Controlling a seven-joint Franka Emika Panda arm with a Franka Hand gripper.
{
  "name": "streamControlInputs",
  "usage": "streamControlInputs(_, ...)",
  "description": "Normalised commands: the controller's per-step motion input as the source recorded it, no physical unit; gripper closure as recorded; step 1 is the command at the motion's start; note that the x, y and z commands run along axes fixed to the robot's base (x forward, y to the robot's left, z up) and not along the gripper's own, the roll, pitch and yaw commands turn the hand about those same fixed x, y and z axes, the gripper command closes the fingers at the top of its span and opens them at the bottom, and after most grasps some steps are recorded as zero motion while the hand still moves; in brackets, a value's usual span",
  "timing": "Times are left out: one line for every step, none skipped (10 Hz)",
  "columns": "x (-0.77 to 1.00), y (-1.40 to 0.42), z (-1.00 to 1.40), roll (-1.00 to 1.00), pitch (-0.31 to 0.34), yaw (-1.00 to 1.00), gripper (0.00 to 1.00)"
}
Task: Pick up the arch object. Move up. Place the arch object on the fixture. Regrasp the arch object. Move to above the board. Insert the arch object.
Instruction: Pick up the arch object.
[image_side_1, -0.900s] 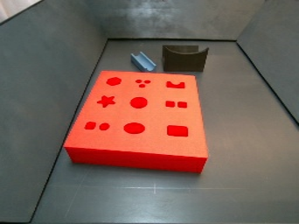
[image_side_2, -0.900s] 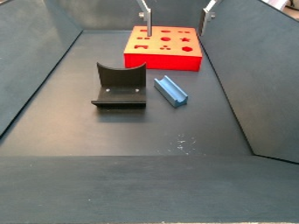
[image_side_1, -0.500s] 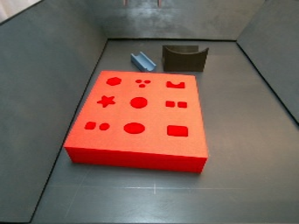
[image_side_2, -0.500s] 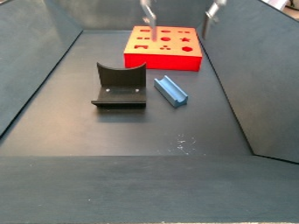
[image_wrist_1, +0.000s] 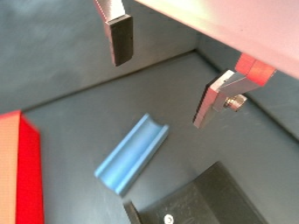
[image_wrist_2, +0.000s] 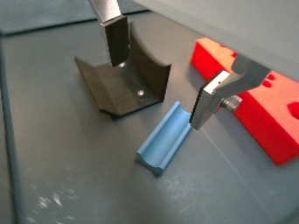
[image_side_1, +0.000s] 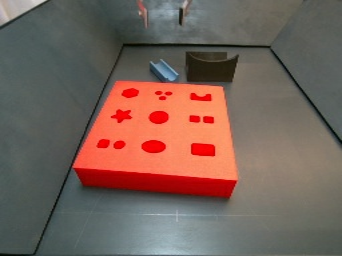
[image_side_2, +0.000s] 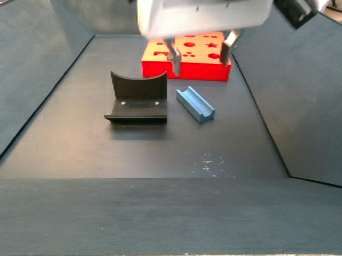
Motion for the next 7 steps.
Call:
streamControlInputs(0.19,-0.50,-0.60,-0.14,0.017,0.48,0.00)
streamControlInputs(0.28,-0.58,-0.65,-0.17,0.000,0.38,0.00)
streamControlInputs(0.57,-0.65,-0.55,-0.12,0.034,0.22,0.00)
streamControlInputs(0.37,-0.13,-0.22,0.00,0.001,0.00,0.00)
streamControlInputs(0.26,0.01,-0.08,0.23,0.160,0.06,0.00)
streamControlInputs(0.15,0.13,-0.04,0.33,0.231,0.05,0.00)
streamControlInputs(0.00,0.05,0.00,0.37,0.231,0.07,0.00)
